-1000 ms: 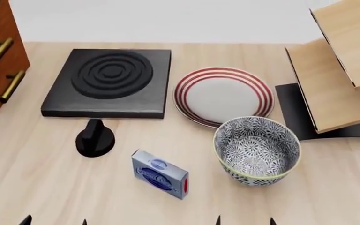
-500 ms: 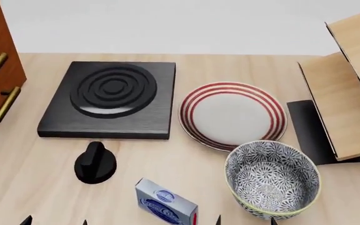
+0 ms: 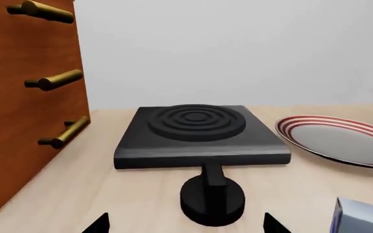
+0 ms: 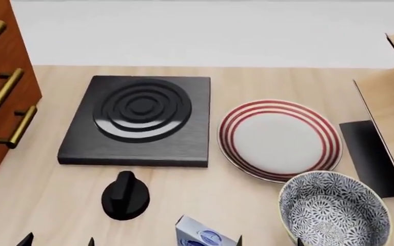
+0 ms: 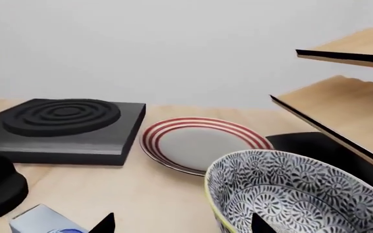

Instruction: Pick up the cream cheese and put it in the bowl.

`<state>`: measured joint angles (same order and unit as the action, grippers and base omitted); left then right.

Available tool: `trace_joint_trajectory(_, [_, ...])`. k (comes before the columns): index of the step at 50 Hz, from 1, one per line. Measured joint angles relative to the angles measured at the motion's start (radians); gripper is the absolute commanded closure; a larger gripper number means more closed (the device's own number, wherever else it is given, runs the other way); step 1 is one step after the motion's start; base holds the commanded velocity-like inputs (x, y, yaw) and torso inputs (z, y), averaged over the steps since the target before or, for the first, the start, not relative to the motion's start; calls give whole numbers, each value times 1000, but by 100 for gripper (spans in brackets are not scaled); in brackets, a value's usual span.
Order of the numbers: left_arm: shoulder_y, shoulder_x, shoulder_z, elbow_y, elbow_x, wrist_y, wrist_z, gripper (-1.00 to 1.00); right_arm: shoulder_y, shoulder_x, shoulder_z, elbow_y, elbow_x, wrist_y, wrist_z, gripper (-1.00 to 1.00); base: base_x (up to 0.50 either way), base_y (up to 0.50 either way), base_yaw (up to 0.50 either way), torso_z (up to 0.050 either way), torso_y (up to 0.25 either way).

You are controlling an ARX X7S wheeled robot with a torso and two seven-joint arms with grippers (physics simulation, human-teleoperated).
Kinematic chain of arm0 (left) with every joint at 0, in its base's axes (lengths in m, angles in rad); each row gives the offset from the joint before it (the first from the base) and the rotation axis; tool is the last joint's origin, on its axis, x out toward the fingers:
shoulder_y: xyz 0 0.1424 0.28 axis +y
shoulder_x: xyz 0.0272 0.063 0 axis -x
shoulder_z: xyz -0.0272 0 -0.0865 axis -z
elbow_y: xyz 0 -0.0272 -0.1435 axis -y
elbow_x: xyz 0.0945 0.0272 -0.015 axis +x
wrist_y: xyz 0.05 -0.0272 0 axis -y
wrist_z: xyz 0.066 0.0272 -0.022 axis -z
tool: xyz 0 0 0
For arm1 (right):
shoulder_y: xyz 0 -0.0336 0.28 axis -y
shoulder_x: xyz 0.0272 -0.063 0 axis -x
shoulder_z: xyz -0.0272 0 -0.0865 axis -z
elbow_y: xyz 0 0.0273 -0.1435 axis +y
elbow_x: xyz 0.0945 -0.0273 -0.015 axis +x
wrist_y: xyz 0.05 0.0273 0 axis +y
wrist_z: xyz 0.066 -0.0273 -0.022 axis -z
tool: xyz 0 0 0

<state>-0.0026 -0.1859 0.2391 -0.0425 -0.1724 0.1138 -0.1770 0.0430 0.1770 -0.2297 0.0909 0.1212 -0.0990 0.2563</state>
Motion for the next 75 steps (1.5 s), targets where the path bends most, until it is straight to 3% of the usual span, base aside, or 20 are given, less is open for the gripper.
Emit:
trace_joint_trajectory(25, [7, -16, 20, 25, 9, 3, -22, -100, -18, 25, -6, -81, 8, 23, 21, -100, 83, 156, 0, 0, 0])
trace_joint_trajectory(75, [19, -40, 60, 14, 20, 64, -44, -100, 3, 41, -24, -74, 33, 28, 35, -100, 140, 1, 0, 0, 0])
